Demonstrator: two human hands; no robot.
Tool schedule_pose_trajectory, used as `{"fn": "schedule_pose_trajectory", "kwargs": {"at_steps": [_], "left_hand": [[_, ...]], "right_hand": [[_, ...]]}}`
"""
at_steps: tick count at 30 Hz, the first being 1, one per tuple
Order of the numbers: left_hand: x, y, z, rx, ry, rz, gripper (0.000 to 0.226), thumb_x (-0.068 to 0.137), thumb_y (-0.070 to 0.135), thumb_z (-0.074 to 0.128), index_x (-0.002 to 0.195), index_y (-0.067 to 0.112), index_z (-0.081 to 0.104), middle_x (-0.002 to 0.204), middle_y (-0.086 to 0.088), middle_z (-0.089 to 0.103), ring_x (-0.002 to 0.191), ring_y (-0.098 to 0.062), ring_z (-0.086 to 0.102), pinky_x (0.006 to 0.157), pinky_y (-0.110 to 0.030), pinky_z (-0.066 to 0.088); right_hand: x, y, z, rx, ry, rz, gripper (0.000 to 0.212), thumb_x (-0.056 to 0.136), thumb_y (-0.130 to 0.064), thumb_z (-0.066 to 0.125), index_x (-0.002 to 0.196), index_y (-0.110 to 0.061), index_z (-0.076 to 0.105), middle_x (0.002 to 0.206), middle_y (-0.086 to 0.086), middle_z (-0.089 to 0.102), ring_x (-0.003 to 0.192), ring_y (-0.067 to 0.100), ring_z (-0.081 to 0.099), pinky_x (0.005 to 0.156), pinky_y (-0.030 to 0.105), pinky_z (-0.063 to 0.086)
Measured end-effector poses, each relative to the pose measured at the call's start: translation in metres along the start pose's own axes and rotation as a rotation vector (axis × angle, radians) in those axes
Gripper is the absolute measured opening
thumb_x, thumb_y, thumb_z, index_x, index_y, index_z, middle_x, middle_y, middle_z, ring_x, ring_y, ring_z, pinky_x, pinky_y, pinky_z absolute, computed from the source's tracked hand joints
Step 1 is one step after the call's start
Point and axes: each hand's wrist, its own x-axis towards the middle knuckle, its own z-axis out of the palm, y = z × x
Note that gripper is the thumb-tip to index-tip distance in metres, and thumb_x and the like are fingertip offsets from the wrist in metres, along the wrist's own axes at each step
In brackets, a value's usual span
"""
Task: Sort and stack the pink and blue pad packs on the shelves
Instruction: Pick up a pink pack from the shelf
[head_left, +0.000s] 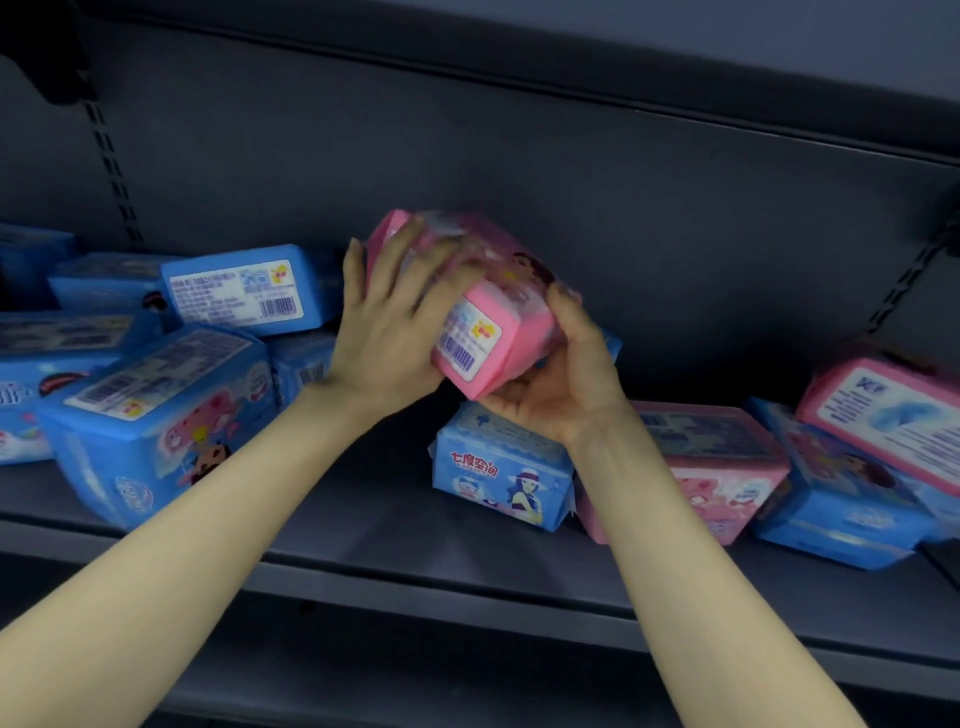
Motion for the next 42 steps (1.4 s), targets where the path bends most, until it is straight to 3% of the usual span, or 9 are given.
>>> {"fn": "schedule_pose_trajectory", "kwargs": {"at_steps": [7,14,19,22,25,28,31,34,42], "left_hand": [[0.015,-0.002,-0.02,-0.562,-0.081,-0.624,0.096,0.039,0.062,0.07,0.119,0.014,0.05,0.108,-0.001,0.048,0.107,-0.023,0.049,0.094,-0.041,0.042],[0.022,-0.012,-0.032,-0.883,-0.212,-0.895,0.051,0.047,0.029,0.089,0.087,0.033,0.058,0.09,0.013,0.068,0.079,-0.003,0.067,0.074,-0.029,0.053],[0.021,-0.017,-0.04,-0.753,-0.318,-0.867,0.057,0.045,0.028,0.089,0.097,0.026,0.065,0.089,0.011,0.07,0.081,-0.009,0.067,0.078,-0.03,0.054],[0.019,-0.019,-0.044,-0.647,-0.452,-0.831,0.058,0.047,0.031,0.088,0.1,0.029,0.064,0.088,0.013,0.068,0.083,-0.007,0.063,0.07,-0.022,0.048],[0.018,-0.016,-0.05,-0.529,-0.564,-0.759,0.058,0.047,0.036,0.088,0.099,0.032,0.062,0.089,0.013,0.065,0.081,-0.004,0.059,0.059,-0.01,0.04],[0.019,-0.013,-0.053,-0.483,-0.598,-0.676,0.07,0.047,0.037,0.088,0.11,0.03,0.06,0.098,0.012,0.062,0.091,-0.008,0.056,0.065,-0.005,0.037],[0.02,-0.014,-0.057,-0.535,-0.579,-0.655,0.088,0.049,0.038,0.089,0.128,0.029,0.05,0.108,0.016,0.054,0.103,-0.003,0.051,0.072,-0.008,0.038],[0.024,-0.015,-0.06,-0.61,-0.526,-0.65,0.106,0.046,0.051,0.083,0.139,0.03,0.038,0.119,0.015,0.05,0.108,-0.003,0.048,0.086,-0.016,0.035],[0.043,0.004,-0.05,-0.73,-0.276,-0.581,0.073,0.056,0.04,0.074,0.125,0.03,0.054,0.123,0.023,0.047,0.11,-0.004,0.052,0.088,-0.014,0.039]], "right_hand": [[0.0,-0.014,-0.008,-0.111,0.003,-0.031,0.045,0.092,-0.051,0.039,0.12,-0.018,0.053,0.102,0.012,0.061,0.088,0.024,0.06,0.07,0.042,0.047],[0.002,-0.003,-0.001,-0.529,0.096,-0.287,0.016,0.089,-0.024,0.059,0.104,-0.022,0.054,0.095,0.001,0.061,0.087,0.017,0.061,0.075,0.032,0.05],[0.008,0.009,-0.001,-1.054,0.175,-0.726,0.072,0.077,-0.013,0.072,0.138,-0.022,0.034,0.129,0.006,0.041,0.116,0.015,0.045,0.096,0.024,0.038],[0.009,0.011,0.008,-1.254,0.06,-0.876,0.085,0.073,-0.013,0.074,0.144,-0.022,0.028,0.138,0.008,0.028,0.129,0.021,0.035,0.107,0.026,0.027],[0.012,0.019,0.022,-1.409,-0.048,-0.894,0.084,0.074,-0.028,0.074,0.144,-0.02,0.029,0.142,0.017,0.026,0.132,0.033,0.033,0.107,0.045,0.034],[0.011,0.023,0.029,-1.436,-0.094,-0.916,0.078,0.074,-0.038,0.067,0.142,-0.018,0.036,0.136,0.018,0.036,0.125,0.034,0.042,0.1,0.047,0.04],[0.009,0.017,0.027,-1.387,-0.058,-0.883,0.079,0.071,-0.014,0.073,0.141,-0.021,0.037,0.138,0.01,0.038,0.127,0.024,0.041,0.104,0.03,0.035],[0.005,0.01,0.022,-1.316,0.001,-0.854,0.082,0.067,-0.004,0.075,0.138,-0.024,0.039,0.136,0.004,0.04,0.123,0.012,0.04,0.088,0.005,0.029],[-0.012,-0.003,-0.005,-1.177,0.229,-0.825,0.066,0.067,-0.01,0.076,0.127,-0.025,0.052,0.125,0.001,0.05,0.11,0.004,0.045,0.085,0.009,0.031]]}}
